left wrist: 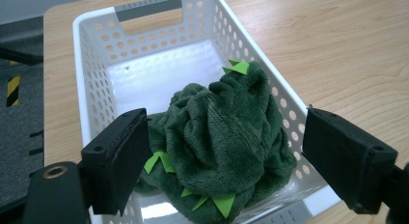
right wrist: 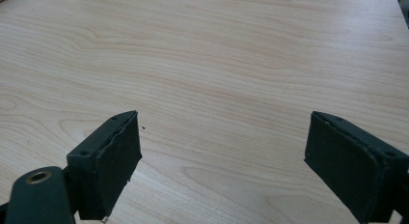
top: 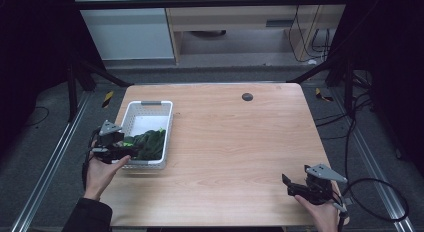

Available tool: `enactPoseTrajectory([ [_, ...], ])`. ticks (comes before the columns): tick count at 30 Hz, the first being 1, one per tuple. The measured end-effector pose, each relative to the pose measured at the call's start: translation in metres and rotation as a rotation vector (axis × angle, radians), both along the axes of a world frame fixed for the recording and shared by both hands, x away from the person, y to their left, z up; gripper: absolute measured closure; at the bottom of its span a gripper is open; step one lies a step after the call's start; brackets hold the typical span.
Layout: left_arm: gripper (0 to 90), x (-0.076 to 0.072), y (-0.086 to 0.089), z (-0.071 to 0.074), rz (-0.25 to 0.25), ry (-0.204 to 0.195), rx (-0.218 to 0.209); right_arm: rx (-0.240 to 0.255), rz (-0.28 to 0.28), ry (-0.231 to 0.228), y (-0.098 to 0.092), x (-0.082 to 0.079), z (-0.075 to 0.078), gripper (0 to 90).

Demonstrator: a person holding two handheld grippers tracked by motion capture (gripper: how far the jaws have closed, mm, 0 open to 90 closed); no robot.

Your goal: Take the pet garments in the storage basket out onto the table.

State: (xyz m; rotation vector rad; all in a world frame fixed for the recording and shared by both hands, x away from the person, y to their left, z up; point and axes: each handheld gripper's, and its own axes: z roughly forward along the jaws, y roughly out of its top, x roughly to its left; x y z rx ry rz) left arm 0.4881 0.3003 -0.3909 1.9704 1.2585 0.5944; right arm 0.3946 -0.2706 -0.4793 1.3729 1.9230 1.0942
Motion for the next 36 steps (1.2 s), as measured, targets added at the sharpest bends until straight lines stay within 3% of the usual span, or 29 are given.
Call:
enactPoseTrajectory([
  [16, 14.9, 0.021, -0.012, -0.014, -0.004, 0.088, 0.045, 0.006, -0.001, 0.016, 0.000, 0.001, -0.001, 11.7],
  [27, 15.0, 0.029, -0.016, -0.027, -0.006, 0.136, 0.054, 0.002, 0.004, 0.025, -0.001, 0.002, -0.002, 10.9],
  [36, 18.5, 0.034, -0.022, -0.035, -0.007, 0.165, 0.090, 0.001, 0.008, 0.031, -0.001, 0.002, -0.003, 10.6],
])
